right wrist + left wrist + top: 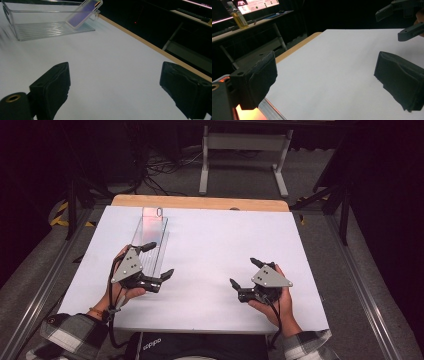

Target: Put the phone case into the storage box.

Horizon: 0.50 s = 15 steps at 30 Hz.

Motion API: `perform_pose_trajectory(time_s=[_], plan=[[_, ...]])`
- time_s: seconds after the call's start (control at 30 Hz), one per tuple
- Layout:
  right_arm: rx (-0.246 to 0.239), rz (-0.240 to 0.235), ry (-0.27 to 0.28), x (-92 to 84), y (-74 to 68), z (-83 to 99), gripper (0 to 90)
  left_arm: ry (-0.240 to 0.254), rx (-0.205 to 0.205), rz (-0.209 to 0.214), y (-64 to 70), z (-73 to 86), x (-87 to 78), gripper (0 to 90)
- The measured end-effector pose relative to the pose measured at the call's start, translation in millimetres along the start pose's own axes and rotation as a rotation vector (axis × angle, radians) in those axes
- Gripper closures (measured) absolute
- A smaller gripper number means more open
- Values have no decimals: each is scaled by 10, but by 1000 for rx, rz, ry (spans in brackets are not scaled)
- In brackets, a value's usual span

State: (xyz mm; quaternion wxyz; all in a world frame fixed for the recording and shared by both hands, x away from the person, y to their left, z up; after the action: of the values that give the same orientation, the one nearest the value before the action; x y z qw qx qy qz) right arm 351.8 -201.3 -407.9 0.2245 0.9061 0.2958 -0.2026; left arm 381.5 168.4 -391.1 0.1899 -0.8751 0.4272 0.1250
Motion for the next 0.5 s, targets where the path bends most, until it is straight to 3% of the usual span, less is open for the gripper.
perform_pose_trajectory(time_s=[0.2, 0.5], plan=[[-4, 0, 2, -2, -19, -10, 103, -10, 16, 3, 42, 18, -10, 50], [-5, 3, -2, 0, -60, -20, 94, -7, -2, 22, 95, 81, -6, 52]])
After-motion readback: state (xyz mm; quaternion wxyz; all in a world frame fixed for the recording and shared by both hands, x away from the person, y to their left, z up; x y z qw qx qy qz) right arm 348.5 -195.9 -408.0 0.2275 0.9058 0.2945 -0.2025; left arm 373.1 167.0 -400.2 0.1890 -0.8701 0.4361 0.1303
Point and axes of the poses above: each handheld gripper's, and its own axes: x roughly forward along the jaws, z roughly out of its underside, y roughly to its right, the point moved 1 cm from there along x, roughly forward along the jaws, and after that the axes turned 11 degrees about -y, right-handed, at the moved point
